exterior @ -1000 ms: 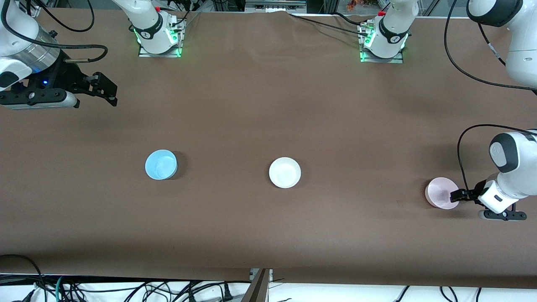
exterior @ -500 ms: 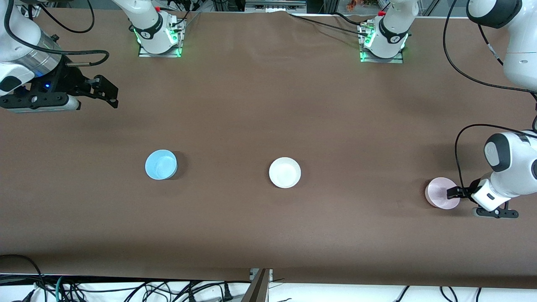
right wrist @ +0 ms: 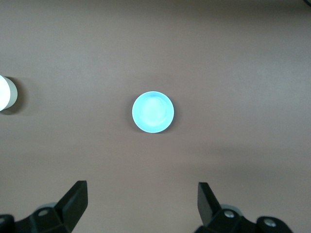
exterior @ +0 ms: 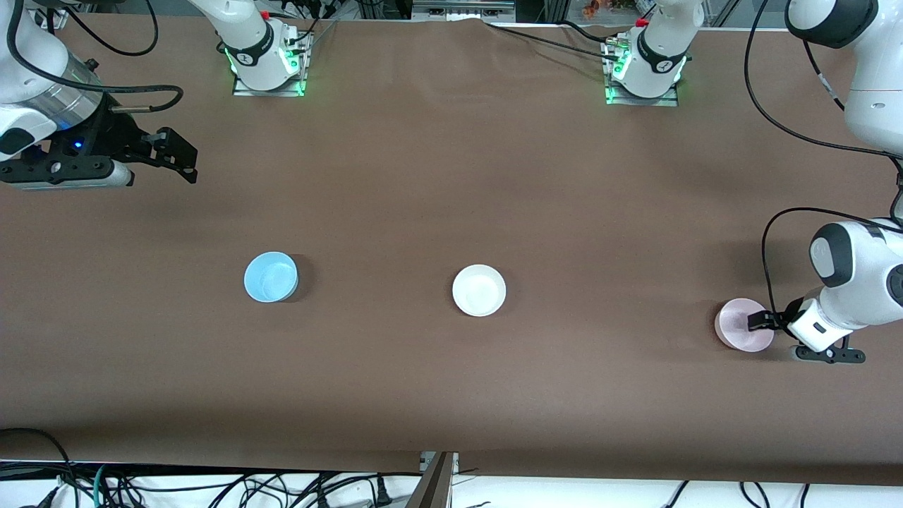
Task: Stack pink and blue bowls on white bowl
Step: 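Grasp the pink bowl rim with the left gripper while the right gripper reaches blue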
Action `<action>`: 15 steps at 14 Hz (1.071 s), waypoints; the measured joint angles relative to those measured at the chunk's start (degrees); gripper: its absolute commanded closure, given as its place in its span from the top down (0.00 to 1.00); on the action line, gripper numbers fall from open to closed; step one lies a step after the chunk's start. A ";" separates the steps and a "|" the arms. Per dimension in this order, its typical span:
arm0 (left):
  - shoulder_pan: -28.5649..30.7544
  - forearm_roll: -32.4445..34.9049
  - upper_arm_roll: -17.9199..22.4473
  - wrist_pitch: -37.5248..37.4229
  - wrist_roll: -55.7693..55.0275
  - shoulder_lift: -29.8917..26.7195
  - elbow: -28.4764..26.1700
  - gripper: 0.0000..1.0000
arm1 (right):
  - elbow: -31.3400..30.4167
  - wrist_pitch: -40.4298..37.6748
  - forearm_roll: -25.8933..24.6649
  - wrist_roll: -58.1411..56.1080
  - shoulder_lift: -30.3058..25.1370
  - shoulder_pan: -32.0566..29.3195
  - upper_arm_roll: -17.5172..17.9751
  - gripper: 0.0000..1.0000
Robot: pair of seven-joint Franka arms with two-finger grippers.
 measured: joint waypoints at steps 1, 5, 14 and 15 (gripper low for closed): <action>0.02 0.00 0.00 0.00 0.00 -0.24 -0.34 0.89 | 0.00 0.04 -0.01 0.00 0.00 0.00 0.00 1.00; 0.02 0.00 -0.01 0.00 0.00 -1.57 -1.55 0.88 | 0.00 0.10 -0.03 0.00 0.00 -0.01 -0.01 1.00; 0.30 0.00 -0.03 0.78 0.00 -3.71 -4.33 0.54 | -0.32 4.93 -2.83 -0.03 10.80 -0.63 -0.88 1.00; 0.35 0.00 -0.02 1.28 0.00 -3.71 -4.49 0.50 | -0.30 6.17 -3.07 -0.04 11.83 -0.56 -0.86 1.00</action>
